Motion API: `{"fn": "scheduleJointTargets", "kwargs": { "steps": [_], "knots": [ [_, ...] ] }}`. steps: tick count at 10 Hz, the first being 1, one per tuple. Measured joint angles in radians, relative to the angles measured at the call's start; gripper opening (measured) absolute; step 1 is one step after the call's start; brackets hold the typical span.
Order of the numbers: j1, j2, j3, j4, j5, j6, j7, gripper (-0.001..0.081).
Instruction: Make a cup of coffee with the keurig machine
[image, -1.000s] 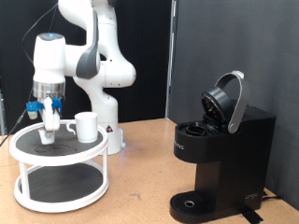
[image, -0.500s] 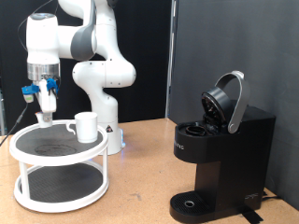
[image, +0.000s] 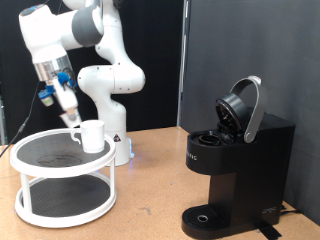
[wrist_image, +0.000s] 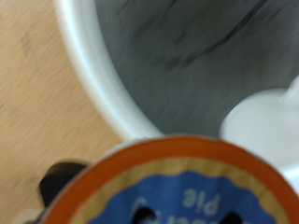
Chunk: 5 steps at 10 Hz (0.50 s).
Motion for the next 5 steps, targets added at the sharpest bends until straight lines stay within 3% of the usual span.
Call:
{"fn": "scheduleJointTargets", "kwargs": {
  "steps": [2,3,5],
  "knots": [
    [0.008,-0.01,0.049,-0.021,0.054,0.098,0.116,0.035],
    [0.009,-0.01,0.046,-0.021,0.053,0.085,0.096,0.035],
    [0.026,0.005,0.045,0.022,0.087,-0.062,0.072,0.035]
  ]
}}
